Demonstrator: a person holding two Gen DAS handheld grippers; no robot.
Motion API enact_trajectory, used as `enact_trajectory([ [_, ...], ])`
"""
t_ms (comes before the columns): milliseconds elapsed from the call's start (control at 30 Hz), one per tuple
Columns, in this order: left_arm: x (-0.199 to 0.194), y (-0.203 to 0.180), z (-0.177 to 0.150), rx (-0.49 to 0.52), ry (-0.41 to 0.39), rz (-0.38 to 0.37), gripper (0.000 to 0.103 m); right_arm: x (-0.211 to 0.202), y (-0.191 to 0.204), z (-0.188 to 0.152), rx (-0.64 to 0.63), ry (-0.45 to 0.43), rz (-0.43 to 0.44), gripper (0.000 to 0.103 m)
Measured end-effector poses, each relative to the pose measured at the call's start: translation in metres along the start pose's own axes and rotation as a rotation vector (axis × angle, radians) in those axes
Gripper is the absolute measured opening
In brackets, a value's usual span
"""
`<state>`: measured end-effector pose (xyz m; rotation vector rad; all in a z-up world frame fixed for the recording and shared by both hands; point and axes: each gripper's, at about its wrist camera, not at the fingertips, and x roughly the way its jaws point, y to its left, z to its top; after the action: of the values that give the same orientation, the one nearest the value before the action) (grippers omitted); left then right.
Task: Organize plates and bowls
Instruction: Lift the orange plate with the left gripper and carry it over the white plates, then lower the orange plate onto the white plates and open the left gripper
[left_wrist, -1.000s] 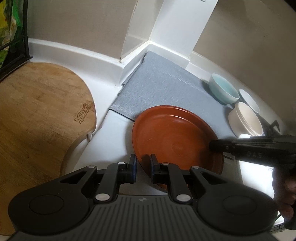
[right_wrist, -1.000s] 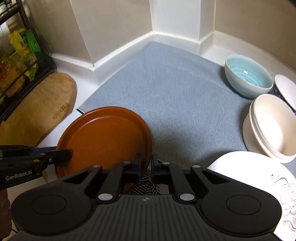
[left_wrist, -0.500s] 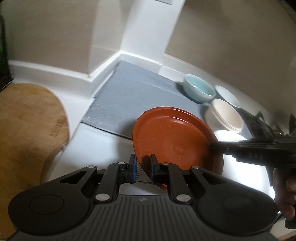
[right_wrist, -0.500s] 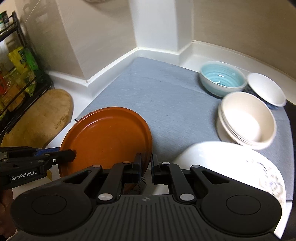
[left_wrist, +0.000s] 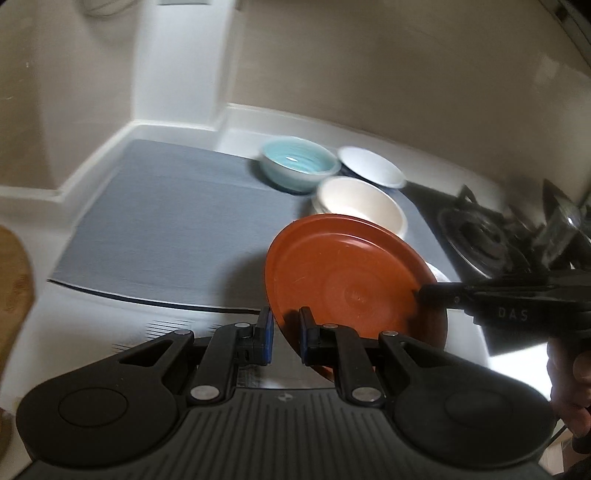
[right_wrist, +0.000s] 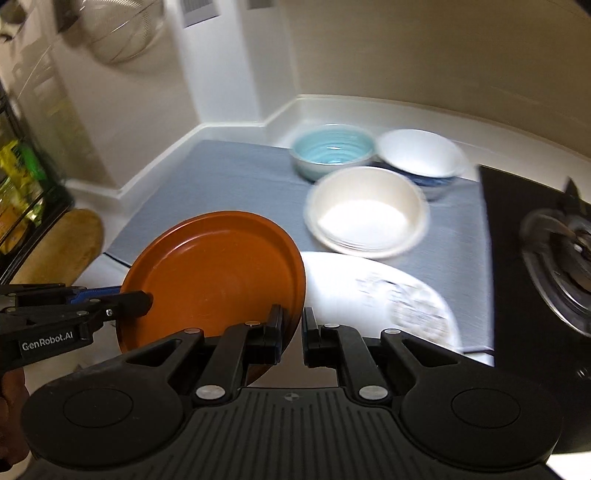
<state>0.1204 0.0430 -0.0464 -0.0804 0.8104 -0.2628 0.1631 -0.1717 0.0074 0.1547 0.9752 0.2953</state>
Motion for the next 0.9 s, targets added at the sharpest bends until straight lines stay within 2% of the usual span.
enact_trajectory([
  [233,0.019,-0.038,-0.008,0.034,0.055,0.009,0.015,-0.003,-0.039,-0.022,0.072,0.029,-0.013,0.011],
  [900,0.043,-0.057,-0.020,0.060,0.140,0.075,0.016,0.012,-0.046,-0.036,-0.024,0.111,-0.039,0.012],
])
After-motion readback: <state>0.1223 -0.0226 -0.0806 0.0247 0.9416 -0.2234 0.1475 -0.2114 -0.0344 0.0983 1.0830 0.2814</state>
